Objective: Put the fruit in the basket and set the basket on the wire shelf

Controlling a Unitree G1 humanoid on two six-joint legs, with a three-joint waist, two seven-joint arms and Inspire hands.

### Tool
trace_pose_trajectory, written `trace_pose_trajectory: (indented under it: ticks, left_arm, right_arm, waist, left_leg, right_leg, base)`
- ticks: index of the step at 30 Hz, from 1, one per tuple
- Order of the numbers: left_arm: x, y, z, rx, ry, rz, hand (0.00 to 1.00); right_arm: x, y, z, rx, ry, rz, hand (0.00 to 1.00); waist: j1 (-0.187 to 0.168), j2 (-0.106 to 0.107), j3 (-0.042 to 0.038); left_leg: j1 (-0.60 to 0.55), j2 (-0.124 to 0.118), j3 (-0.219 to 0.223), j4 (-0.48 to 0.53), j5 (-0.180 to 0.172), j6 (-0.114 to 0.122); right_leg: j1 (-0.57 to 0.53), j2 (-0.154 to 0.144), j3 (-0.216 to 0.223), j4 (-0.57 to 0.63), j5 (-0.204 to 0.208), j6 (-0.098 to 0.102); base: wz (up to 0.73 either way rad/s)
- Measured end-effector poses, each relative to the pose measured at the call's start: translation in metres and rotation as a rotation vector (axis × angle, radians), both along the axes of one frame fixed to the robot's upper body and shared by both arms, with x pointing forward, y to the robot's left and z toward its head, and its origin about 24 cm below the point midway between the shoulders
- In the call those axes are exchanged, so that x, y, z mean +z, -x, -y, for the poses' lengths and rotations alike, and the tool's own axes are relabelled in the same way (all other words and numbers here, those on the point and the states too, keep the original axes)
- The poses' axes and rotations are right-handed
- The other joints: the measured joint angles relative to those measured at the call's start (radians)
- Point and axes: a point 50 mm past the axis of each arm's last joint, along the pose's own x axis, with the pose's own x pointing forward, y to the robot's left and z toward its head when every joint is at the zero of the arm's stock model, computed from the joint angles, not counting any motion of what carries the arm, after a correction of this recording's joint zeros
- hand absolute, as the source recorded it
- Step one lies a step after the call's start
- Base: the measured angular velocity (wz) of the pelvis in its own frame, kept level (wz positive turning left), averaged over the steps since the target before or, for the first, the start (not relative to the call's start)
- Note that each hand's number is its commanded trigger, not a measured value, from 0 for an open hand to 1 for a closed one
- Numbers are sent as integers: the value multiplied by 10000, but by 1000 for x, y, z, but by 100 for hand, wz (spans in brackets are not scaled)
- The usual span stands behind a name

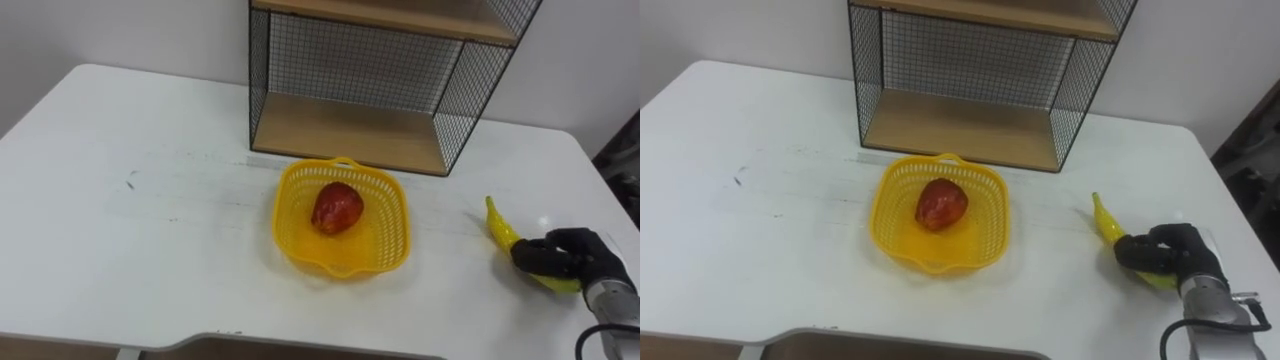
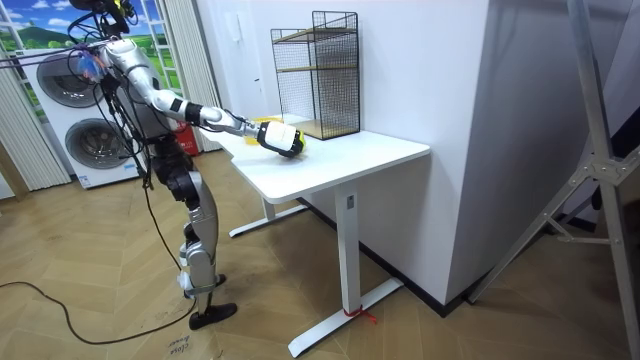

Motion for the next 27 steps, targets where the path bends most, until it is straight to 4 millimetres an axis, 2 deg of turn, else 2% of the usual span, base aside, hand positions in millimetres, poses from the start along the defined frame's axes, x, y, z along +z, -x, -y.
trace_pose_trajectory:
  ticks: [12, 18, 22, 27]
  left_arm:
    - [0, -1, 0, -14, -82, 33, 0]
    - [1, -9, -2, 66, -127, 242, 0]
    - [0, -15, -2, 32, -123, 380, 0]
    - [1, -20, -1, 23, -113, 513, 0]
  right_arm:
    - [5, -5, -6, 89, 164, 180, 100]
    - [18, -14, -27, 1467, 805, 464, 100]
    - [29, -21, -39, 2370, 1399, 712, 100]
    - [52, -34, -56, 3045, 1660, 1684, 100]
  waist:
    - [-7, 42, -15]
    - [98, 70, -53]
    - [121, 11, -13]
    - [-1, 32, -15]
  left_leg:
    - [-41, 3, 52, -82, 1, 0]
    - [1, 23, 269, -159, 9, 2]
    - [-72, 30, 297, -197, 8, 2]
    - [-193, 35, 296, -212, 8, 2]
  right_leg:
    - [-67, 2, 54, 5, -1, 0]
    - [-188, 17, 252, 31, 2, -1]
    - [-221, 22, 272, 48, 3, 1]
    - [-326, 24, 268, 45, 5, 1]
  base:
    - [0]
    - [-10]
    - [-1]
    - [0]
